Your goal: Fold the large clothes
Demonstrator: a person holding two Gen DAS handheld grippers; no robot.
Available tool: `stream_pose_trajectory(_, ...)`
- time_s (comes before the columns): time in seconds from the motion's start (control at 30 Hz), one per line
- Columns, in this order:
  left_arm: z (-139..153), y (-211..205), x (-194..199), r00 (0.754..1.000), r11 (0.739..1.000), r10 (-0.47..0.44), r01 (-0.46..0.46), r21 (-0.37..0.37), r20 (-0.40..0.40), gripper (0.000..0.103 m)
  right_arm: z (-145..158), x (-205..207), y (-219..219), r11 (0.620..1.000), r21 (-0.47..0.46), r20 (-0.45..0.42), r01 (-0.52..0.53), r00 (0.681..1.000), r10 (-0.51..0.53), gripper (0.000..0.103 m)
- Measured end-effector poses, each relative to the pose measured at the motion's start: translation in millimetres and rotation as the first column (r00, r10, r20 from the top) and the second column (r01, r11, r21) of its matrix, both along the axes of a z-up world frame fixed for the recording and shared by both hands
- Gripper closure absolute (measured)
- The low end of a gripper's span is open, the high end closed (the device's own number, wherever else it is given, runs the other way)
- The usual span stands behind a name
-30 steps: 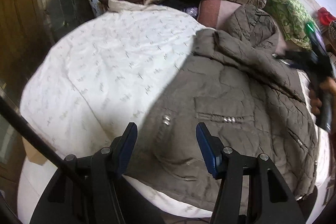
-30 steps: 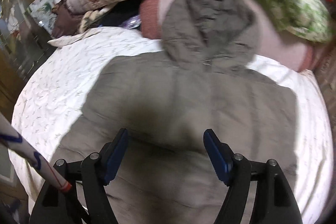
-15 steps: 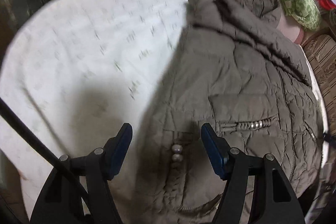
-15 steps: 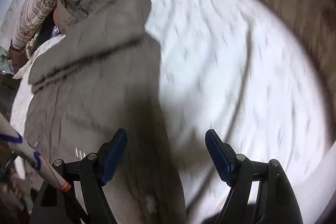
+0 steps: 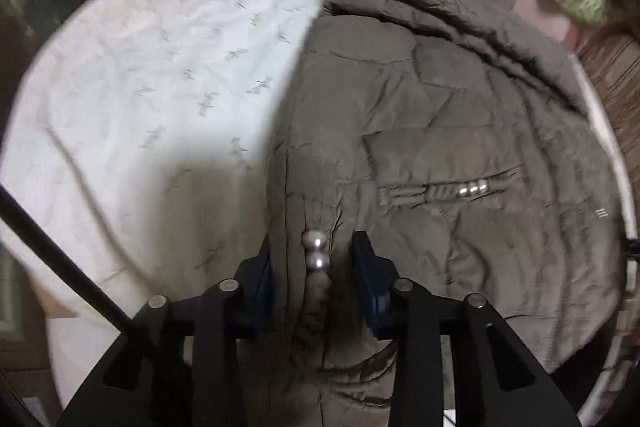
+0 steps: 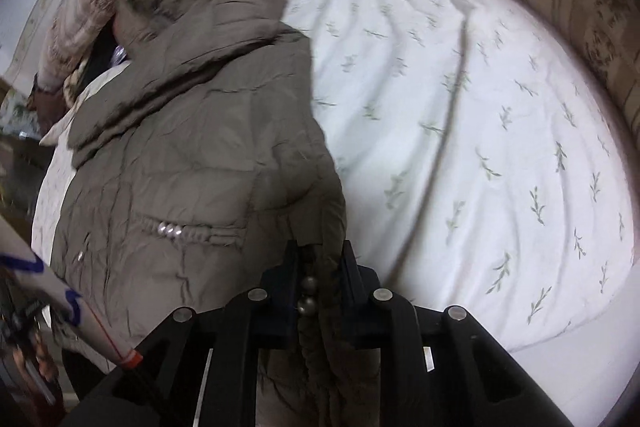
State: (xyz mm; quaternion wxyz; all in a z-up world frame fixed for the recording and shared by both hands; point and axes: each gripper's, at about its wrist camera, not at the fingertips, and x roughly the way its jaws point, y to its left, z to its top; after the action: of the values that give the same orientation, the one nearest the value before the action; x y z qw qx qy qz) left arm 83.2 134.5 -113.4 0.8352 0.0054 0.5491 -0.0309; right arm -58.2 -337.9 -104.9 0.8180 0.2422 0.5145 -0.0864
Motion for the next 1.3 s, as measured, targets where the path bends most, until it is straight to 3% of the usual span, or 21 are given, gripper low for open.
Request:
stream_pose_trajectory(0.1,16,0,-11,0.999,0.999,0.023,-0.024,0.043,0.033,0.065,4,-11,-4,0.999,-0.005,0.034,0.044,0.998,-0.044,0.061)
stream_pose_trajectory(0.2,45,6,-26,0.994,0.997,0.055,-0.061,0.056,0.098,0.064,25,-28,-2,0.995,-0.072,0.087,0.074,0.994,-0.068,0.052)
stream_pose_trajectory(0.3,80,7,-37,0.978,0.991,0.061,-0.084,0.109,0.199,0.055,56,-43,5,0.986,-0.143,0.160,0.088,0.985,-0.064,0.049)
stream_pose_trajectory(0.37,99,3,-40,0.966,0.987,0.046,-0.083,0.135,0.255,0.054,79,-48,14,0.986,-0.151,0.217,0.072,0.975,-0.038,0.046)
stream_pose_trajectory(0.5,120,-14,-40,0.957,0.995,0.008,-0.036,0.092,0.288,0.046,116,-42,46,0.987,-0.161,0.304,0.004,0.952,0.046,0.034)
stream_pose_trajectory(0.67,128,-44,-41,0.952,0.995,-0.091,0.078,0.056,0.292,0.042,133,-21,88,0.983,-0.183,0.330,-0.030,0.940,0.090,0.034)
stream_pose_trajectory(0.8,134,-68,-34,0.943,0.989,-0.147,0.139,0.048,0.297,0.042,144,-26,104,0.989,-0.149,0.354,-0.023,0.932,0.075,0.034)
stream_pose_trajectory(0.9,143,-83,-28,0.932,0.982,-0.183,0.188,0.015,0.314,0.042,157,-35,110,0.985,-0.173,0.361,-0.026,0.928,0.088,0.032)
stream_pose_trajectory(1.03,161,-103,-22,0.904,0.967,-0.226,0.253,-0.029,0.362,0.041,171,-40,110,0.979,-0.203,0.368,0.006,0.927,0.071,0.030)
stream_pose_trajectory(1.17,174,-123,-13,0.873,0.961,-0.252,0.277,0.002,0.418,0.041,194,-33,108,0.988,-0.157,0.392,0.009,0.919,0.053,0.030)
stream_pose_trajectory(1.3,173,-131,2,0.860,0.956,-0.263,0.294,-0.004,0.437,0.041,208,-20,116,0.986,-0.169,0.399,0.017,0.916,0.052,0.028)
